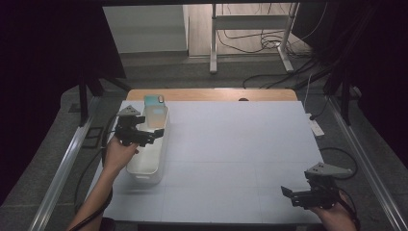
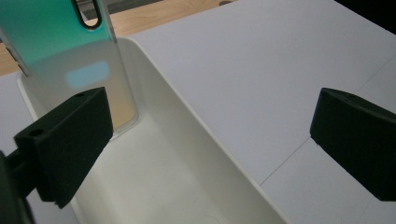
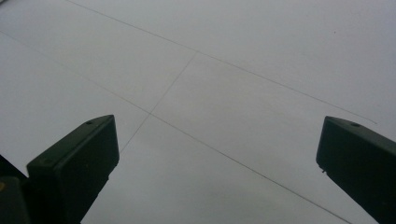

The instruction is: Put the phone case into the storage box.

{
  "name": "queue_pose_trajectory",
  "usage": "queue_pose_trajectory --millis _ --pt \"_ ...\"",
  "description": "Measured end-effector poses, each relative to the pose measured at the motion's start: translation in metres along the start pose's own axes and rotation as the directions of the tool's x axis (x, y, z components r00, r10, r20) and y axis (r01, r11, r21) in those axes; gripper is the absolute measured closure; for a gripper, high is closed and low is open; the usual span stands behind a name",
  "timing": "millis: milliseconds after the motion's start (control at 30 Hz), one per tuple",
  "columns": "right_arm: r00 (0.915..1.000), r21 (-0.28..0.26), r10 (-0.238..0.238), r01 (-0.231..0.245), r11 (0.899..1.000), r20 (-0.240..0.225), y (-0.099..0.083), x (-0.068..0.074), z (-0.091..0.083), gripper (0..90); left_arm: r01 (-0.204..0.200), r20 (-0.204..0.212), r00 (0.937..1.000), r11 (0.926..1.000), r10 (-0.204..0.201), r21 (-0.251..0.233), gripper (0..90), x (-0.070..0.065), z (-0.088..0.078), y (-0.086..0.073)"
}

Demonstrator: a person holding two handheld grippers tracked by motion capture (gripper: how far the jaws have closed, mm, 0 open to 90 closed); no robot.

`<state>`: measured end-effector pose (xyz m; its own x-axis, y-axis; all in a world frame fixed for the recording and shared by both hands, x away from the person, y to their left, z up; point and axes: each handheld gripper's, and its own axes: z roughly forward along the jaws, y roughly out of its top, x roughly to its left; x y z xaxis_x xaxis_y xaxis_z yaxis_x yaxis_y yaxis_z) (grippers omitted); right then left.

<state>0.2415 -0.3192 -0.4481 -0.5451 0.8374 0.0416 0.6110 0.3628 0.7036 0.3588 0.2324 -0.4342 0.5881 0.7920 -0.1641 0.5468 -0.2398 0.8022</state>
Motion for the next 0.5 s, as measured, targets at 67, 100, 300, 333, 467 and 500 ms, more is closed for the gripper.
queue_pose_trajectory --millis 67,100,300,333,467,500 --pt "1.0 -0.002 0.0 0.0 1.0 0.0 0.0 0.0 0.0 0.0 -0.004 0.002 1.0 1.0 0.004 -0.002 0.0 -0.002 -0.001 -0.001" --pt "1.0 -0.002 0.0 0.0 1.0 0.0 0.0 0.0 0.0 0.0 -0.004 0.002 1.0 1.0 0.004 -0.002 0.0 -0.002 -0.001 -0.001" --pt "1.0 -0.001 -0.002 0.002 1.0 0.003 0.0 0.0 0.0 0.0 -0.011 0.01 0.9999 0.9999 0.011 0.003 0.0 -0.008 -0.003 -0.007" --pt "1.0 0.0 -0.003 0.003 1.0 0.003 0.0 0.001 0.0 0.0 -0.009 0.011 0.9999 1.0 0.009 0.003 0.0 -0.009 -0.003 -0.008" --pt "1.0 0.0 -0.002 0.002 1.0 0.005 0.0 0.001 0.0 0.0 -0.006 0.013 0.9999 1.0 0.006 0.005 0.0 -0.012 -0.004 -0.011" --pt "1.0 0.0 -0.002 0.002 1.0 0.005 0.0 0.001 0.0 0.0 -0.009 0.015 0.9998 0.9999 0.009 0.008 0.0 -0.013 -0.005 -0.012"
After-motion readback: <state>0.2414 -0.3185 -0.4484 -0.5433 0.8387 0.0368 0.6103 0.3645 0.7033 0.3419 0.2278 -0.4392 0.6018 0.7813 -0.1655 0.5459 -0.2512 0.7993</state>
